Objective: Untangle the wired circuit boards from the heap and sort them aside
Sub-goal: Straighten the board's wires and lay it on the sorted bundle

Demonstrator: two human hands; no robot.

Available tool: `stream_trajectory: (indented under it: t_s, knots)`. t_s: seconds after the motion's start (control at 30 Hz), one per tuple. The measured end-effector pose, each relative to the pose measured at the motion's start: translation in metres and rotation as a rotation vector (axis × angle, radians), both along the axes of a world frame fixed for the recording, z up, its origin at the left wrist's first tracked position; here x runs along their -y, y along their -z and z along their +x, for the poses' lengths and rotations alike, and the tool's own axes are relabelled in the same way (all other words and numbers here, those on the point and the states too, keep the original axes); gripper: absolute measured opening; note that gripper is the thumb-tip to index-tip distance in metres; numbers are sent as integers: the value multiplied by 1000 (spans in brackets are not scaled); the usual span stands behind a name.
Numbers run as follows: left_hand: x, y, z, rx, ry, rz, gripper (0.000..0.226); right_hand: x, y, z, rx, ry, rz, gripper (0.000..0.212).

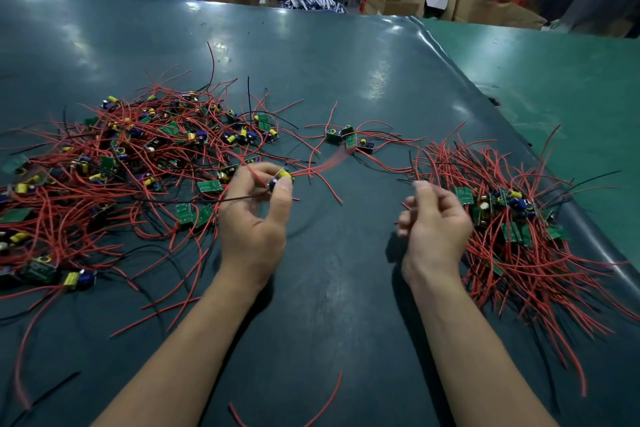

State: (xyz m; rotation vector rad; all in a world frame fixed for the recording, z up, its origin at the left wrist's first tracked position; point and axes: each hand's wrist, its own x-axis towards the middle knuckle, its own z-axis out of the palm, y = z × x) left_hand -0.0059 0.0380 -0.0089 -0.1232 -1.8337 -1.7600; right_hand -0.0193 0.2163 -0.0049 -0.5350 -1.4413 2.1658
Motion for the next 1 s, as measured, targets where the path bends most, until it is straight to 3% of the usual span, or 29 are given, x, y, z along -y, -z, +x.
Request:
stream_trajectory:
  t_s: [0.13,0.23,0.4,0.53,0.63,0.7,1.0]
  knots:
    - [8,6,0,-250,-119,-226,12,24,1,17,-107,-336,298,14]
    - [4,7,2,-357,-104,-228,18,39,1,28,-209,-560,391,22]
    - [9,0,-7,-513,-178,-474,20,46,3,33,-238,-637,446,38]
    - [6,-4,-6,-427,-78,-483,18,48,3,32,-275,-644,461,47]
    - [3,-6,-4,-358,14,-468,34,47,3,31,-238,-700,375,31]
    - [4,-7,-3,-301,36,-432,41,46,2,32,-200,-746,309,33]
    - [17,-3,-2,-231,82,-477,21,48,2,31,-123,-924,95,29]
